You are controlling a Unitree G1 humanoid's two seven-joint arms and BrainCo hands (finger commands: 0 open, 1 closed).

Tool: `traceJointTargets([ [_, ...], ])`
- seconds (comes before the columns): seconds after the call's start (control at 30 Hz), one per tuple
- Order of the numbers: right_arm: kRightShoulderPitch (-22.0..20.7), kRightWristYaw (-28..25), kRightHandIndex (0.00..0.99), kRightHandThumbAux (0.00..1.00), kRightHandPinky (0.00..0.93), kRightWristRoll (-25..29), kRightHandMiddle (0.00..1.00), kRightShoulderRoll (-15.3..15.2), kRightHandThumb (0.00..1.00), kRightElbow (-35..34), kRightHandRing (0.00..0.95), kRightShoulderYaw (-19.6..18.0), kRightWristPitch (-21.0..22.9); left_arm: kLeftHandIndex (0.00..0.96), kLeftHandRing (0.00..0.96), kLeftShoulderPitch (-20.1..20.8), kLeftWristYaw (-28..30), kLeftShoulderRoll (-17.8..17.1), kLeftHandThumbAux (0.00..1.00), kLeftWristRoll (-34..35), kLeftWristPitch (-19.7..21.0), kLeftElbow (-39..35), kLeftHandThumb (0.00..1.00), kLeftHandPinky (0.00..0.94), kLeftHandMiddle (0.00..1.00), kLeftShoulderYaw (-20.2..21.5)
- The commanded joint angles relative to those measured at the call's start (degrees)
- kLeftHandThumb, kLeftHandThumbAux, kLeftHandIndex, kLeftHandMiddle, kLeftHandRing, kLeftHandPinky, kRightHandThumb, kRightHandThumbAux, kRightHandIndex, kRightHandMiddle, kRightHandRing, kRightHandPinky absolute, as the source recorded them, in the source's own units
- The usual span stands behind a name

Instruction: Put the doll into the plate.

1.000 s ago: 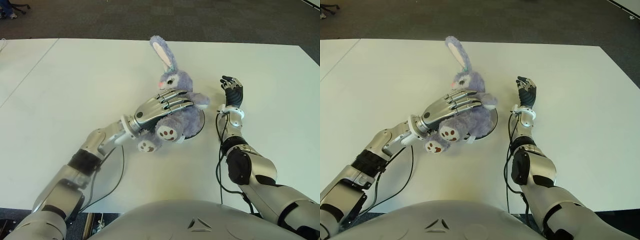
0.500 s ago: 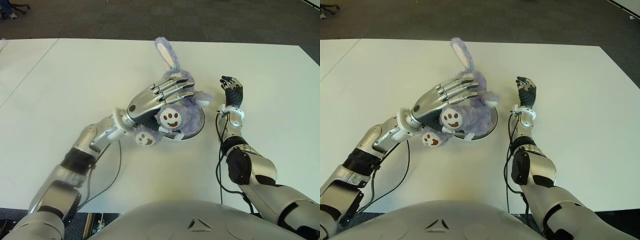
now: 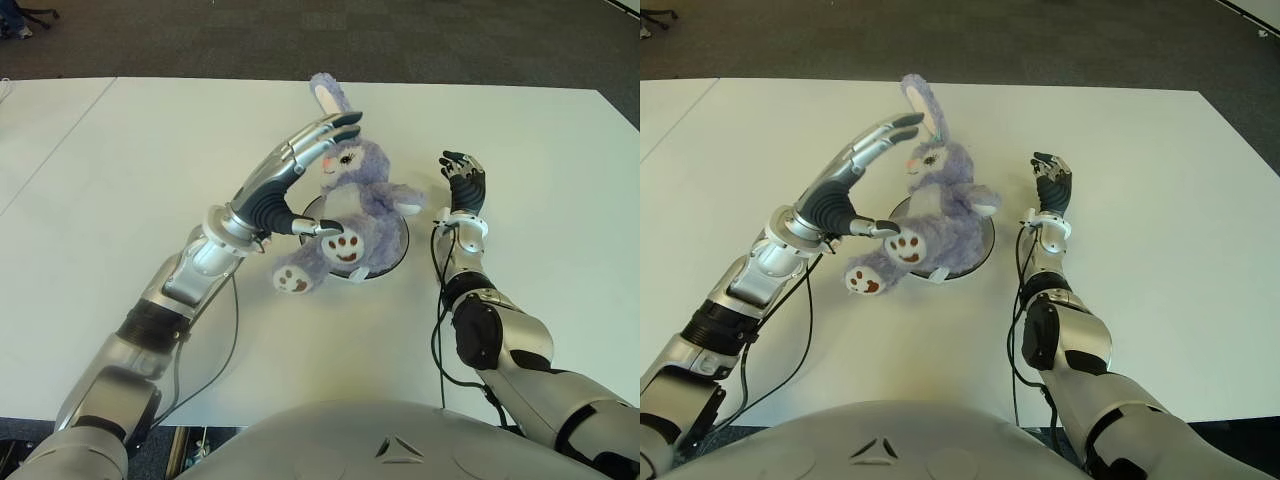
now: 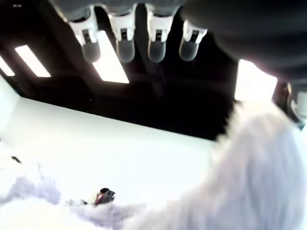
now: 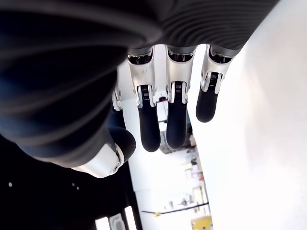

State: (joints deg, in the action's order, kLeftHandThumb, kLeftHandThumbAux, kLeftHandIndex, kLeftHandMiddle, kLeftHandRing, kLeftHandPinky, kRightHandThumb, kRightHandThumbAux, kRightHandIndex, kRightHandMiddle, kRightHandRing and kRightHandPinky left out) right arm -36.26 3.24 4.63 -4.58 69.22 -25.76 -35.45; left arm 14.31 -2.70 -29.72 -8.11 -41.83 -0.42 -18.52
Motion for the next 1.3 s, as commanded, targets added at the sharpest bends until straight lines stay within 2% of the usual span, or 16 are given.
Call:
traceJointTargets([
  [0.03, 12.8, 0.3, 0.399, 0.738, 0.231, 1.0, 0.31, 4.3, 0.712, 8.1, 0.284, -0.5, 7.7, 0.0, 0.0, -5.5, 8.8, 0.3, 0.341, 19.8, 9.0, -6.1, 0.028, 0.0, 0.0, 2.1],
  [0.57, 12.7, 0.2, 0.399, 0.738, 0.228, 1.2, 0.31, 4.3, 0.712, 8.1, 0.284, -0.6, 7.6, 0.0, 0.0, -6.8, 14.8, 3.0, 0.342, 22.0, 13.4, -8.6, 0.025, 0.0, 0.0, 5.9],
  [1.3, 12.2, 0.2, 0.399, 0.738, 0.228, 1.2, 0.31, 4.0, 0.712, 8.2, 0.284, -0.7, 8.3, 0.0, 0.0, -6.1, 18.9, 7.2, 0.342, 20.5, 14.6, -7.1, 0.025, 0.0, 0.0, 8.7],
])
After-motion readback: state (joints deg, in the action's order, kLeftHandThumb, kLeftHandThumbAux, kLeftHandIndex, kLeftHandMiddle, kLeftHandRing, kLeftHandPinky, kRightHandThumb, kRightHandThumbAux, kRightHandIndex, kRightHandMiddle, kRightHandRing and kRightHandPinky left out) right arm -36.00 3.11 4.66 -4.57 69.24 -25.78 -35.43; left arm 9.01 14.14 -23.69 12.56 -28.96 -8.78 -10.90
